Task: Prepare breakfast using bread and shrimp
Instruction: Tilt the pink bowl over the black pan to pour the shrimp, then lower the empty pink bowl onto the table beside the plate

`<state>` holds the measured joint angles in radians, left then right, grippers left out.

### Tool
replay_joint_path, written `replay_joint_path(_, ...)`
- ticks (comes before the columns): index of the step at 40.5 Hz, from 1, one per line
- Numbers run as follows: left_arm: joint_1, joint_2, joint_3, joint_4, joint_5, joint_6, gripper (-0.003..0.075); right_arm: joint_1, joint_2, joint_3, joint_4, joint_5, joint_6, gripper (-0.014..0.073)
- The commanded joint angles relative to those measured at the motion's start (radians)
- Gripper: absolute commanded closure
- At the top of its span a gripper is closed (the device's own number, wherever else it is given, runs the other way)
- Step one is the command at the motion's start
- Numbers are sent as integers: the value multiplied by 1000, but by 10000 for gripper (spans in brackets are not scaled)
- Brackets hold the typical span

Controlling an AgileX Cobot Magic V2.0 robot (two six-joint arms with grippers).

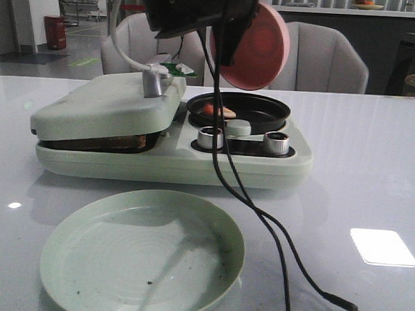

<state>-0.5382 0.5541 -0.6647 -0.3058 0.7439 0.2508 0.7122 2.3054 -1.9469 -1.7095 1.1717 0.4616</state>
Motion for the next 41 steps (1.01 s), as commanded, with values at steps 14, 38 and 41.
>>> replay_joint_path(14, -7, 3, -28, -19, -70, -7, 619, -4, -154, -35, 16, 163, 81, 575)
replay_joint_path(38, -7, 3, -28, -19, -70, -7, 619, -266, -606, 379, 977, 46, -51, 575)
replay_joint_path(41, -7, 3, -28, -19, -70, -7, 619, -328, -669, 496, 1056, 5, -90, 575)
